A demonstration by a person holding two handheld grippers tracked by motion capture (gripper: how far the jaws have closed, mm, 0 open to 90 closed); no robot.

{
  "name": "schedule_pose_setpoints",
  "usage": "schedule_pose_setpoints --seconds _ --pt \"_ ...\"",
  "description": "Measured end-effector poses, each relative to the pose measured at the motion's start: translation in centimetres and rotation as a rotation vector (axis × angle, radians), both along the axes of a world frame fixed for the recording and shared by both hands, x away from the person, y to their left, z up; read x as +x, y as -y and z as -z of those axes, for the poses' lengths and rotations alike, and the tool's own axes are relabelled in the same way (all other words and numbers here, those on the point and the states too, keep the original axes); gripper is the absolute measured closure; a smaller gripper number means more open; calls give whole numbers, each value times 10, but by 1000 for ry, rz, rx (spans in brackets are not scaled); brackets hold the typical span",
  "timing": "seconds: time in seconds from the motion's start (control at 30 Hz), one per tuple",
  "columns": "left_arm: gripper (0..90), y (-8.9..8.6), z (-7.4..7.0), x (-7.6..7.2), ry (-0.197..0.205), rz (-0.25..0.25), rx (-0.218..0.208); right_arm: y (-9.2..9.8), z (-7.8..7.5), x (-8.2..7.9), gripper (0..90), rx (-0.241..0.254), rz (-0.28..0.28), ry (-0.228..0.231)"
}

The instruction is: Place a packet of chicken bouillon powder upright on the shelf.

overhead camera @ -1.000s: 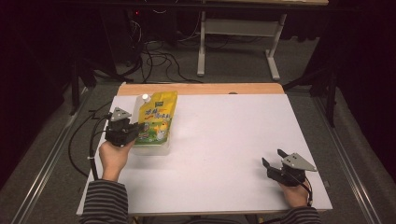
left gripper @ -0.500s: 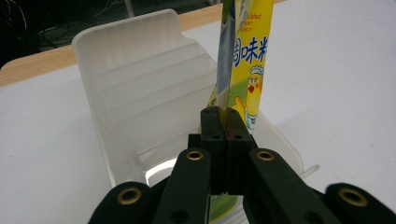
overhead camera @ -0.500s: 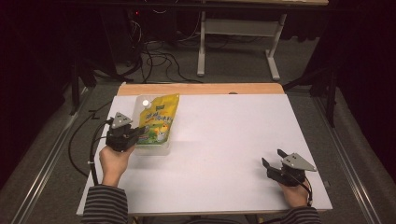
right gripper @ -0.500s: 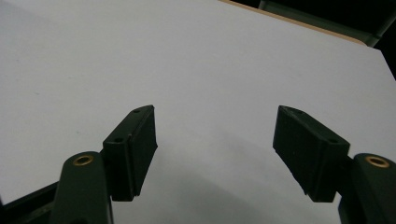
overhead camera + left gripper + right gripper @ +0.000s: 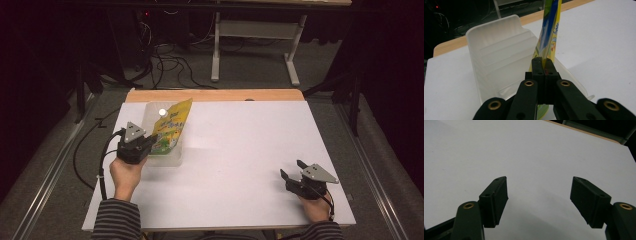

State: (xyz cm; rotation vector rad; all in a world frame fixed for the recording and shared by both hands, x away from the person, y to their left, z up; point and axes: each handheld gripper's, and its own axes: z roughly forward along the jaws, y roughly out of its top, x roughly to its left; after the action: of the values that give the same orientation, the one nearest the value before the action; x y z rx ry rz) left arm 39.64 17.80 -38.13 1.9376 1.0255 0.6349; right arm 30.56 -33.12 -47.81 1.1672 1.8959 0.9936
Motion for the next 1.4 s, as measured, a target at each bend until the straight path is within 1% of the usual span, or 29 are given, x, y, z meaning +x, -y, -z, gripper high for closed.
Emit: schedule_pose_setpoints --seconds 0.03,0.07,0.13,0.17,0.2,0.27,0.3,0.47,0.5,0.53,0.57,0.6,0.73,0.8,0.83,0.87,0.97,1.0,1.03,1.07,1.1,1.13,1.17,1.2,1.23,1.33,1.37,1.4 --pt "900 1 0 0 5 2 -1 0 0 0 309 -1 0 0" --pt "900 4 1 0 19 10 -3 0 0 0 309 -1 0 0" --pt "900 5 1 0 23 17 0 0 0 0 309 -1 -1 -1" --pt "900 7 3 -1 30 15 12 0 0 0 309 -2 -1 0" --pt "900 7 3 -1 30 15 12 0 0 0 309 -2 -1 0" --pt "900 3 5 -1 24 15 -2 0 0 0 309 -1 -2 0" --pt "900 2 5 -1 23 14 1 0 0 0 309 -2 -2 0" --pt "898 -4 9 -2 4 13 -6 0 0 0 309 2 0 0" --pt "895 -7 10 -3 -7 5 -8 0 0 0 309 2 0 -1" --pt "889 -7 10 -3 -7 5 -8 0 0 0 309 3 1 -2" --pt "883 -10 12 -3 -25 3 -4 0 0 0 309 -2 -3 1" --pt "877 -10 12 -3 -25 3 -4 0 0 0 309 -2 -3 1" --pt "872 -16 18 -4 -58 -4 -22 0 0 0 309 -2 -2 0" --pt "873 -16 21 -5 -61 -8 -23 -1 0 0 309 -3 -2 -1" --pt "874 -18 24 -6 -70 -10 -23 -1 0 0 309 -4 -2 -1" --pt "872 -18 25 -7 -70 -13 -34 -1 0 0 309 -5 -3 -2" --pt "857 -20 27 -8 -77 -14 -37 -1 0 0 309 -5 -2 -3" --pt "812 -20 30 -9 -80 -20 -43 -1 0 0 309 -6 -1 -5" --pt "792 -21 31 -9 -81 -23 -38 -1 0 0 309 -9 -2 -4" --pt "782 -21 31 -9 -81 -23 -38 -1 0 0 309 -10 -2 -5" --pt "771 -23 33 -10 -85 -33 -53 -1 0 0 309 -8 -3 -6" --pt "758 -23 33 -10 -85 -33 -53 -1 0 0 309 -8 -3 -6" --pt "741 -25 33 -12 -76 -35 -71 -1 0 0 309 -8 -4 -4" --pt "724 -25 33 -12 -76 -35 -71 -1 0 0 309 -8 -4 -4" --pt "716 -25 32 -14 -65 -36 -71 -1 0 0 309 -8 -2 -6" --pt "676 -25 32 -16 -60 -42 -67 -1 0 0 309 -6 0 -8" --pt "649 -27 32 -17 -57 -56 -75 -1 0 0 309 -6 -1 -9" --pt "642 -27 32 -17 -57 -56 -75 -1 0 0 309 -6 -1 -9"
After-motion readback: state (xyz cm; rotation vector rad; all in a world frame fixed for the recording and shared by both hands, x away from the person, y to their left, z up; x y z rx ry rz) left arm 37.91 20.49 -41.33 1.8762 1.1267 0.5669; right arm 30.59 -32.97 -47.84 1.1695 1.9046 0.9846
